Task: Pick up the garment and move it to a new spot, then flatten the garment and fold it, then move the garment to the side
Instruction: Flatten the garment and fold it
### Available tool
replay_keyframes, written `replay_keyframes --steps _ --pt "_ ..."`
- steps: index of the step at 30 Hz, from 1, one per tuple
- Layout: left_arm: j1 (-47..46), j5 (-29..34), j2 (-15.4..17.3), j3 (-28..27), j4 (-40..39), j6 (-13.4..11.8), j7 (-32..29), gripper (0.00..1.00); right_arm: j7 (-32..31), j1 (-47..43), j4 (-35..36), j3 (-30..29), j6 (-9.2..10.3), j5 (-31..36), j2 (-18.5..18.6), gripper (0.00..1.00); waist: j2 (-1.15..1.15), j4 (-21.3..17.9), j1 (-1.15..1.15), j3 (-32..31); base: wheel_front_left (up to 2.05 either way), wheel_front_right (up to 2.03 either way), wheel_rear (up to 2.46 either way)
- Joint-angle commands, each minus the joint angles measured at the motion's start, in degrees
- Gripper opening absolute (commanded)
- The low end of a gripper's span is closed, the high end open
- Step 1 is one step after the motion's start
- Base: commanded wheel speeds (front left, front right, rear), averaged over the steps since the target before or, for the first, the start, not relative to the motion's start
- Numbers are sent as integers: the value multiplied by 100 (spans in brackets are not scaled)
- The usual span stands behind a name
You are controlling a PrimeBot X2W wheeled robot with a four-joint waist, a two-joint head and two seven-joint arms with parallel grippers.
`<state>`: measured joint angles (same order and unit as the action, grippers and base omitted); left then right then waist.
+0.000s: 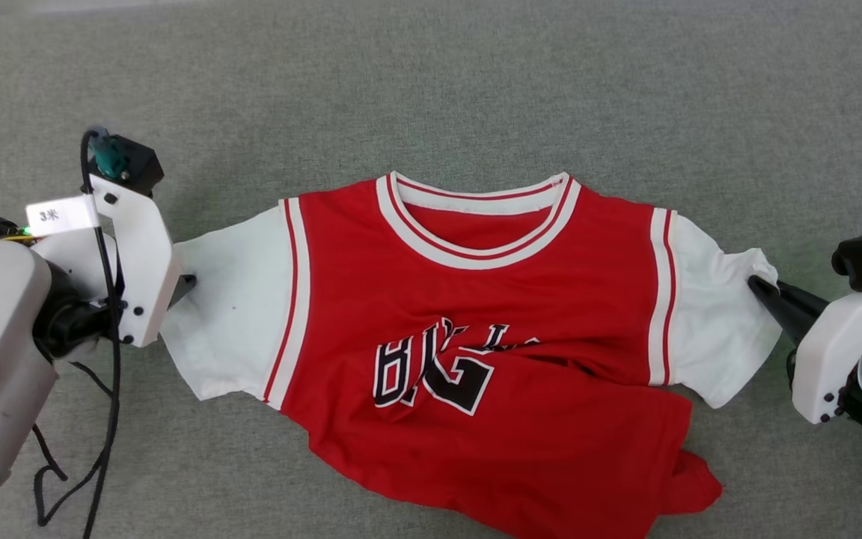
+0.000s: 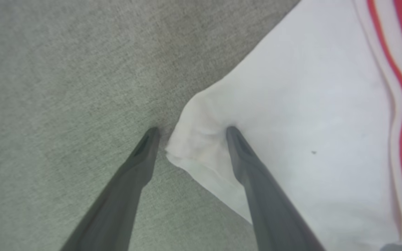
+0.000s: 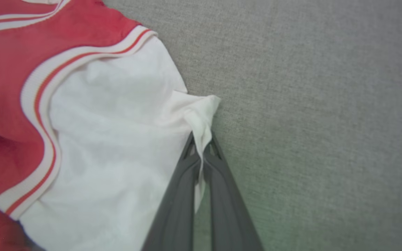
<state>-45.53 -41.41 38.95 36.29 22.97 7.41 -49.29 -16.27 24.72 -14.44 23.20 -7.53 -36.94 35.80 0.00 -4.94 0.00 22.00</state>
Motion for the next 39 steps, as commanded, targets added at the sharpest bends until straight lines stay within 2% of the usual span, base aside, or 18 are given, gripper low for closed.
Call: replay_keyframes --steps 1,8,9,10,14,24,29,34,39 --pt "43 -101 -27 207 141 -1 -131 100 -9 91 33 -17 9 27 -70 0 0 -89 0 135 0 0 0" --pt "267 -571 16 887 281 4 -431 100 -19 133 66 -88 9 93 -117 0 0 -125 0 212 0 0 0" --pt "306 -639 8 939 302 8 -392 39 -22 131 74 -92 9 104 -128 0 0 -128 0 216 0 0 0" --pt "336 -684 -2 985 333 9 -380 0 -22 135 80 -89 9 113 -141 0 0 -126 0 214 0 0 0" --pt "271 -692 77 1134 332 5 -62 0 -18 201 129 -47 9 145 -155 0 0 -102 0 126 0 0 0" --pt "-354 -338 217 1057 59 1 1848 0 121 310 168 -304 9 254 -55 0 0 188 0 -668 0 0 0" --pt "-435 -128 269 1011 -197 -5 2547 0 212 388 262 -484 9 360 10 0 0 353 0 -1099 0 0 0" --pt "-553 89 375 883 -673 -143 2982 0 269 510 455 -759 9 430 -6 0 0 478 0 -1434 0 0 0" --pt "-768 289 499 663 -1278 -399 3314 0 210 739 738 -1012 9 552 -54 0 0 553 0 -1619 0 0 0"
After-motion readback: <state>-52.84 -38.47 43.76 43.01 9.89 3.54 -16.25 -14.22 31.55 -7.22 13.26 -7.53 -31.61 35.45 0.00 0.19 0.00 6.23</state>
